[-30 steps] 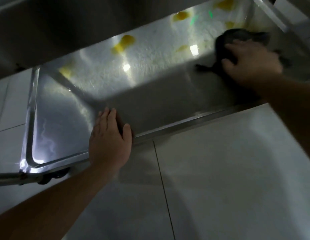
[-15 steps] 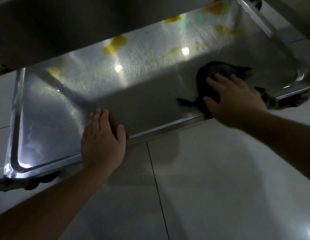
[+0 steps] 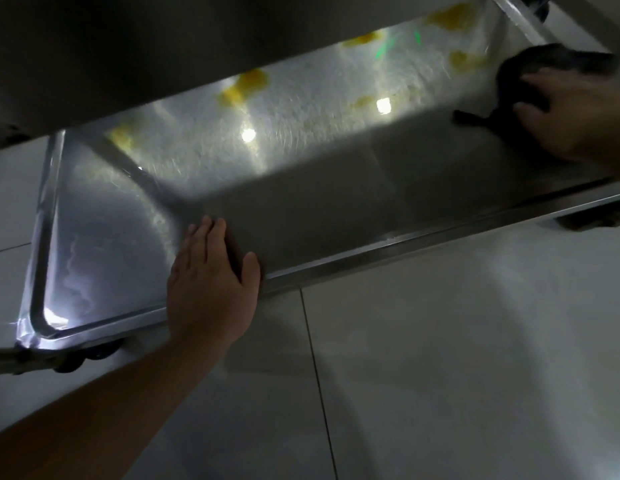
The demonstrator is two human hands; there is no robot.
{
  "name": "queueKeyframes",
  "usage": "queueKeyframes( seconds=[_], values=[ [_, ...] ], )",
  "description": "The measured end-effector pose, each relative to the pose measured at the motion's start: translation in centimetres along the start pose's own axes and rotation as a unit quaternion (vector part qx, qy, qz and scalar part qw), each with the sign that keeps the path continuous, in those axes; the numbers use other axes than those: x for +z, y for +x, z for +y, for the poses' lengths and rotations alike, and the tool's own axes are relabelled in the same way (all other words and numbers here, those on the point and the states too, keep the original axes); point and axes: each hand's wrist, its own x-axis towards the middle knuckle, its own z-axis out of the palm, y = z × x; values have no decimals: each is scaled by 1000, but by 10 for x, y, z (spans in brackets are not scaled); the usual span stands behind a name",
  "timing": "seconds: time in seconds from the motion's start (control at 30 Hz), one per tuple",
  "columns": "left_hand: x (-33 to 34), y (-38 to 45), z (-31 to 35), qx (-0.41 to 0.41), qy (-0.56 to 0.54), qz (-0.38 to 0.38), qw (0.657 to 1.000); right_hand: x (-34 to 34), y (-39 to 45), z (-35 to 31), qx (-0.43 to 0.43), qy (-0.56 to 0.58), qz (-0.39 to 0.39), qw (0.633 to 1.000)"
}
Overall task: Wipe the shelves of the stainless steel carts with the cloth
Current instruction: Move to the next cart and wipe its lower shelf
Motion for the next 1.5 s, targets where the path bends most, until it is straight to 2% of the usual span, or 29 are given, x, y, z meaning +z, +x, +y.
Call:
queueKeyframes(
  seconds=[0.13, 0.3, 0.47, 0.63, 0.77, 0.83, 1.0, 1.1, 1.17, 1.3, 1.4, 1.5],
  values=[
    [1, 0, 3, -8, -5, 8, 1000, 11, -29, 12, 128, 27, 7, 991],
    [1, 0, 3, -14, -3, 0, 1000, 10, -87, -34, 180, 25, -8, 983],
    [0, 0, 4, -13, -8, -4, 1000, 23, -147, -123, 78, 30, 14, 996],
    [-3, -3, 8, -15, -28, 7, 999, 46, -202, -224, -133, 21, 9, 991],
    [-5, -5, 10, -20, -34, -1, 999, 52, -209, -229, -233, 15, 8, 972],
    [-8, -3, 8, -15, -30, -18, 999, 49, -203, -202, -236, -1, 14, 972],
    [-13, 1, 6, -10, -34, -56, 998, 38, -188, -108, -77, -20, 67, 995],
    [-13, 3, 5, -11, -52, -67, 996, 35, -196, -115, -6, -27, 72, 997],
    [-13, 4, 3, -7, -57, -71, 996, 42, -212, -158, -46, -5, 87, 995],
    [-18, 8, 1, -21, -109, -92, 990, 69, -242, -251, -275, -45, 45, 959],
    [-35, 13, -17, 10, -186, -116, 976, 70, -236, -267, -318, -73, 27, 945],
    [-51, 8, -69, 31, -139, -94, 985, 65, -225, -240, -329, -108, 26, 938]
  ],
)
